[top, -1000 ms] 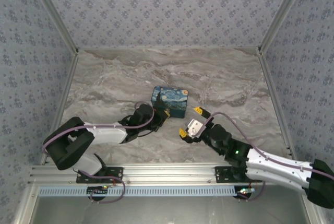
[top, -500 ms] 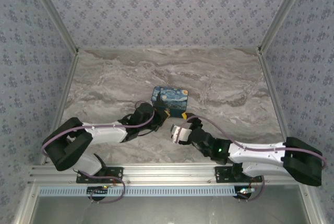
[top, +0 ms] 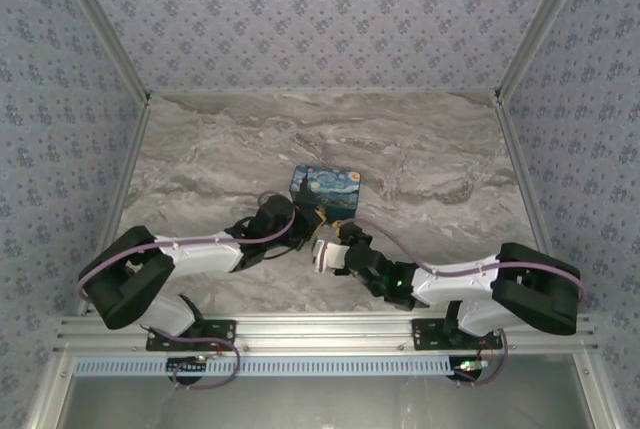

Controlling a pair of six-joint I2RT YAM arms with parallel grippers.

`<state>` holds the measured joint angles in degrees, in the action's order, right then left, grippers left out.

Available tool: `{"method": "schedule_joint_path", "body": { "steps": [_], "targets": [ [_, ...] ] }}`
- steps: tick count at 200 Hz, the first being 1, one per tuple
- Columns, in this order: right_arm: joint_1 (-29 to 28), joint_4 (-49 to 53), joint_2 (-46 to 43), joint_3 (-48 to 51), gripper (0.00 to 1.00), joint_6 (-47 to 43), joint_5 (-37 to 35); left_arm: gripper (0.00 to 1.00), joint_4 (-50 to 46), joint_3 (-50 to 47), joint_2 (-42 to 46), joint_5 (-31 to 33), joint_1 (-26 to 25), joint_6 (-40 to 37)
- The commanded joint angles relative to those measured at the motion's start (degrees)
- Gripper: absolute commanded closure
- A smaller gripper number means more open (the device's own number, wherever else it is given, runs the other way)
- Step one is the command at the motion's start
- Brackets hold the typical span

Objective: Unlock the padlock with the key

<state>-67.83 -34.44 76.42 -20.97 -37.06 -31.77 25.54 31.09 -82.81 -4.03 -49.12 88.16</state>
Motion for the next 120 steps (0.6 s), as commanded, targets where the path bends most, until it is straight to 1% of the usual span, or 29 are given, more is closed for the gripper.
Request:
{"method": "schedule_joint_path", "body": {
  "steps": [1,60,120],
  "targets": [
    [0.51,-3.45,1.28,-2.08,0.54,0.37,-0.75,1.0,1.29,2.04,1.96,-1.11,0.2,0.2],
    [1.97,-5.63,3.23,-2.24,0.67,1.54,-0.57,1.0,1.4,2.09,1.92,-1.33,0.14,0.31],
    [2.29,-6.36,4.97,-2.32,0.74,1.81,-0.66,1.0,1.64,2.2,1.68,-1.5,0.19,0.43]
  ]
}}
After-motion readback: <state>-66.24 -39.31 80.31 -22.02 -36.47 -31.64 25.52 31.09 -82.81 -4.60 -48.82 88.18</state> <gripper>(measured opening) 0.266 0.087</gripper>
